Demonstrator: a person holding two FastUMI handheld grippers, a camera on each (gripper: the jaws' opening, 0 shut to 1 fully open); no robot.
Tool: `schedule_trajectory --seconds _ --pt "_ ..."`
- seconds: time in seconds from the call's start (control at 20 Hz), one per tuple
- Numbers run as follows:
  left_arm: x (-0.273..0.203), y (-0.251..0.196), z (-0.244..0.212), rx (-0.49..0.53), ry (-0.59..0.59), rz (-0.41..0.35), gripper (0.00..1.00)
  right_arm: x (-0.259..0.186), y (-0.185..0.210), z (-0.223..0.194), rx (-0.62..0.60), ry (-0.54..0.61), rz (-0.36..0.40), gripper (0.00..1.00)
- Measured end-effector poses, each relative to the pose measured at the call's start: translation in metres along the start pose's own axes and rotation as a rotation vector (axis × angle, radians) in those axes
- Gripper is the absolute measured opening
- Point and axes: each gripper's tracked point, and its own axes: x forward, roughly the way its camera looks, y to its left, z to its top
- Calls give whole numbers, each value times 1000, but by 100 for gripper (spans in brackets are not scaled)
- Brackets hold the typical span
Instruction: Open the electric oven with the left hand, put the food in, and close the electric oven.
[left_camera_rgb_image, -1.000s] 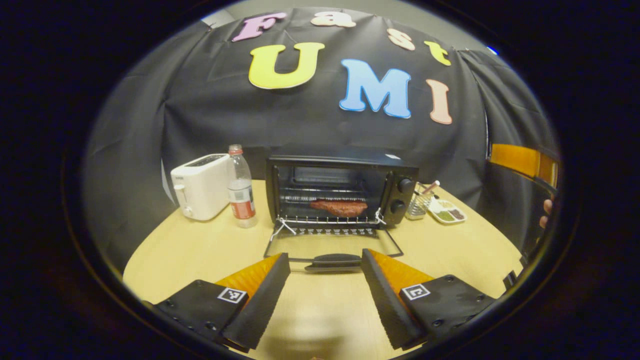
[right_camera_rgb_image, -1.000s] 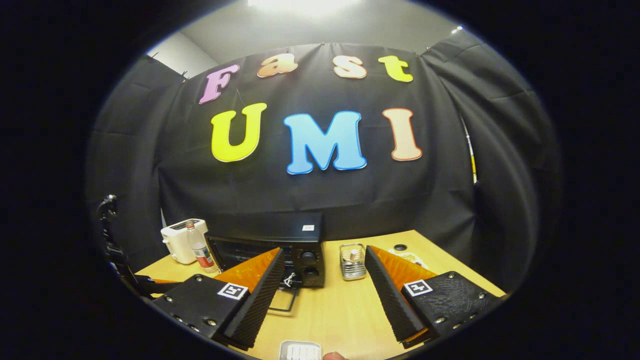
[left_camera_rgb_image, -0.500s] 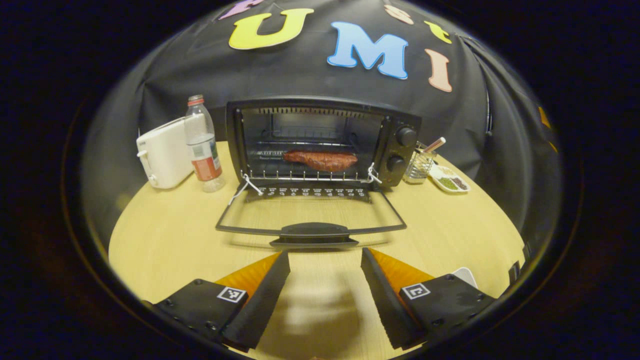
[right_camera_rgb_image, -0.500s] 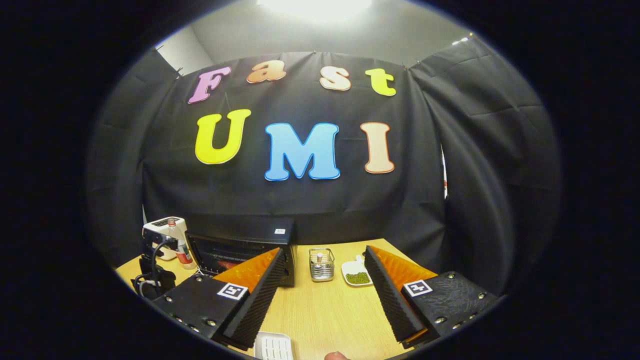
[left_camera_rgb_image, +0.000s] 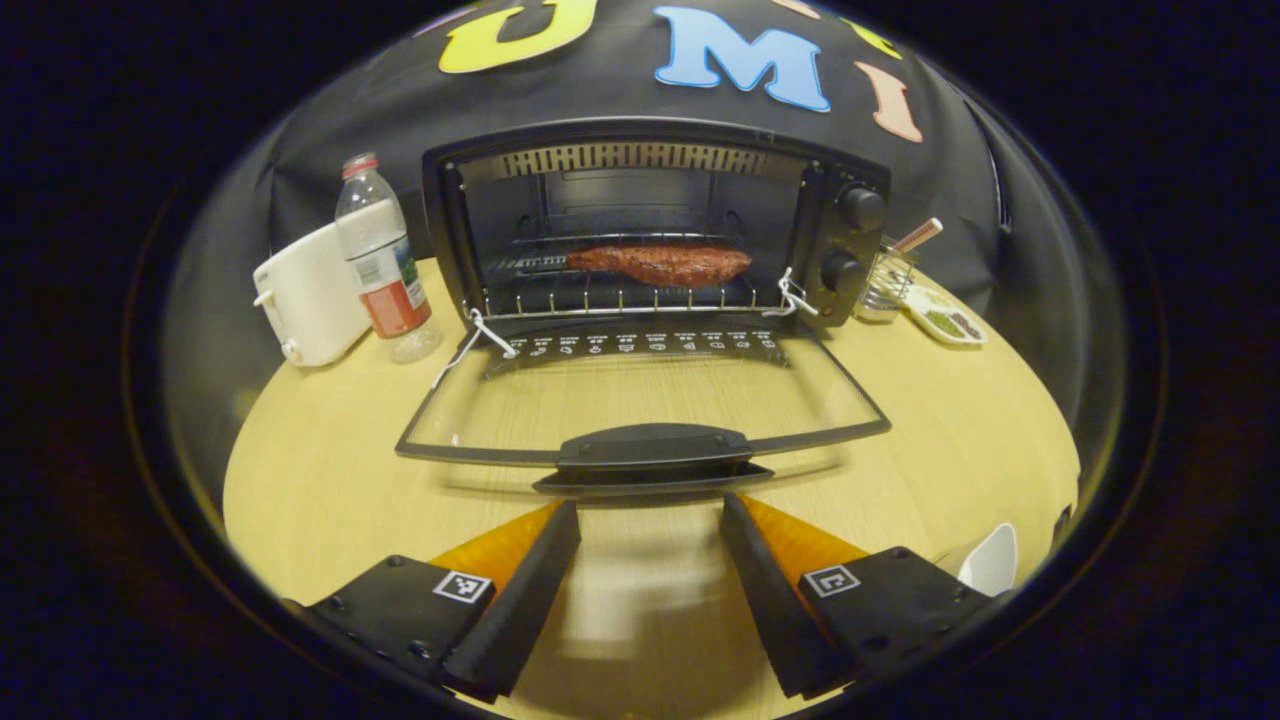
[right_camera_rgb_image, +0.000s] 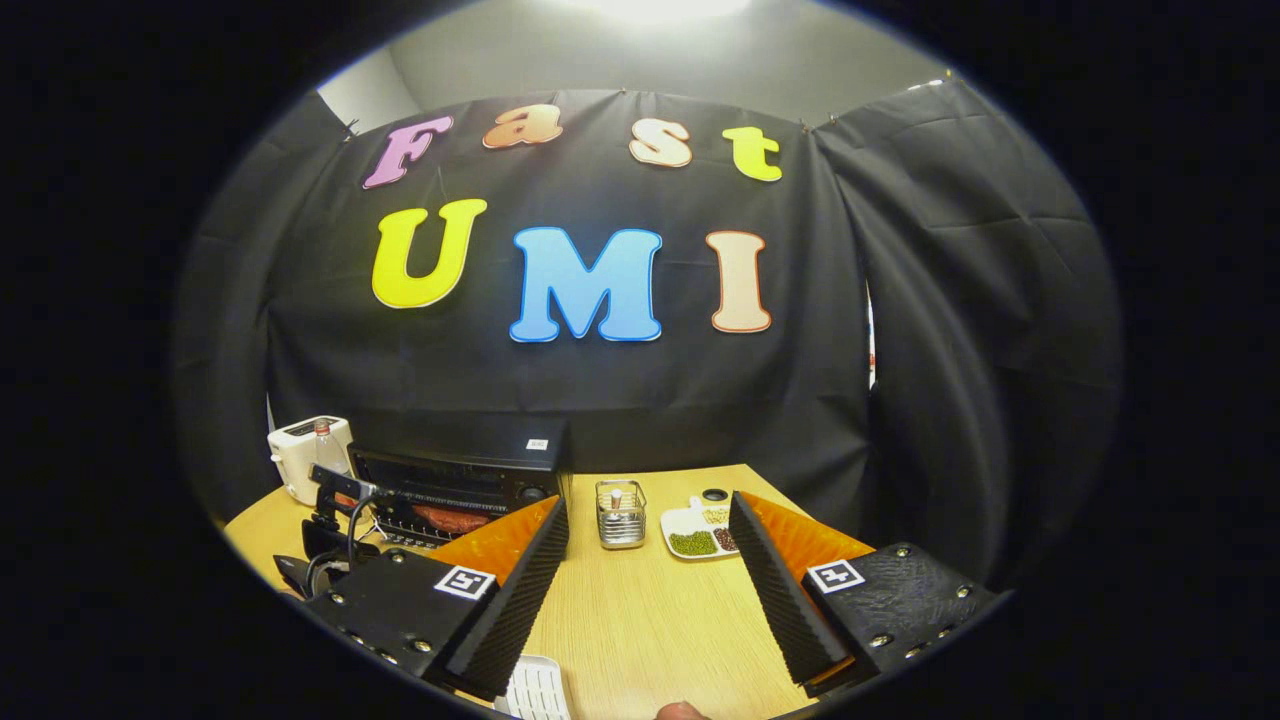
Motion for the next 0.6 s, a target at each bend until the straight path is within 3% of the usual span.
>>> schedule_trajectory --seconds 0.6 --pt "-12 1 12 -52 -69 -14 100 4 25 -5 -21 22 62 98"
